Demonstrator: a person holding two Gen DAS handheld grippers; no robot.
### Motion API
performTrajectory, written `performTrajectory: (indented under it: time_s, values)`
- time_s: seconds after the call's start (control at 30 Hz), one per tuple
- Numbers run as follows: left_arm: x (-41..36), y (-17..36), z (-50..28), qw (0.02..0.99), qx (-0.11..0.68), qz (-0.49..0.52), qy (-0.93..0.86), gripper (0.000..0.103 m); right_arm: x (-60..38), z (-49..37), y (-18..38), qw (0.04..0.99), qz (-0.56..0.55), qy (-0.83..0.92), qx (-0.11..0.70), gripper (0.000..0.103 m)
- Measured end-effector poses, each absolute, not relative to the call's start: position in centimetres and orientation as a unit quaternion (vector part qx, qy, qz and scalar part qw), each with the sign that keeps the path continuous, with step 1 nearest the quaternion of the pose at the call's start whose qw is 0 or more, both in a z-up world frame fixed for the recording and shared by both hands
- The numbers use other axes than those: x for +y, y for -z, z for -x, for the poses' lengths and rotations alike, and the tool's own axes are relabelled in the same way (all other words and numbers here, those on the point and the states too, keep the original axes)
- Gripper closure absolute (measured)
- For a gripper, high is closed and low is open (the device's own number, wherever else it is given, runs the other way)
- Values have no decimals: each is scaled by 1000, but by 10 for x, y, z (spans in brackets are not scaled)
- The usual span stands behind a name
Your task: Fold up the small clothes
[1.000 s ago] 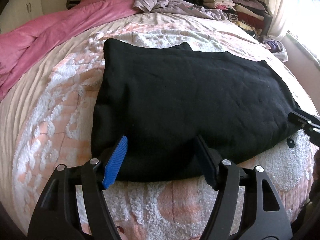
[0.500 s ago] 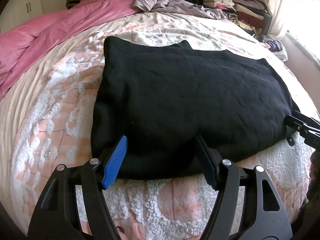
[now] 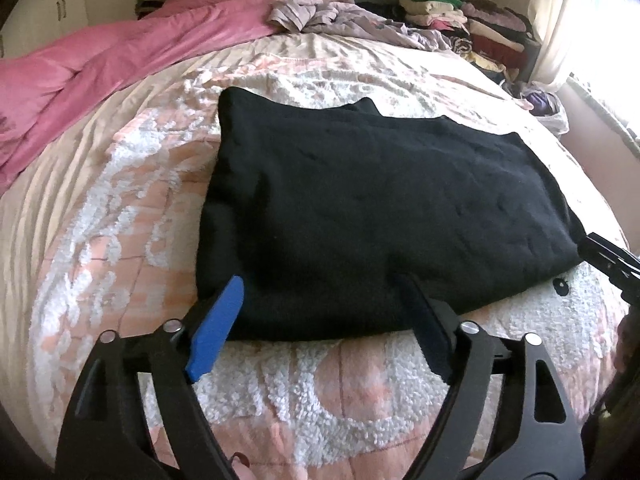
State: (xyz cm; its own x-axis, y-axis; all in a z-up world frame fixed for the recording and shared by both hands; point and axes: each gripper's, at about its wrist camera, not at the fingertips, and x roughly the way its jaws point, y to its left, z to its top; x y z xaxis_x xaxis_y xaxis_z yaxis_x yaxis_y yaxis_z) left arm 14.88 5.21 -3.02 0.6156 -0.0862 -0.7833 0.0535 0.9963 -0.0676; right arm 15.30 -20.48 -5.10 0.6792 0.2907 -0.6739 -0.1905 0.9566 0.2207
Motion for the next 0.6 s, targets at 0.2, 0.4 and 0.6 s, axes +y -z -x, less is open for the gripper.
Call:
performTrajectory:
  time_s: [0.2,0.4,0.6]
  values:
    - [63,17,-140,906,423,23,21,15,-201,-141,31,922,-62,-136,358,9]
    - [81,5,-135,910,413,25,-5,10,-203,-137,7,932,-72,-130,331,5]
    - [100,-5,-129,916,399,35,-27,10,-198,-140,-13,938,-66,-129,316,5]
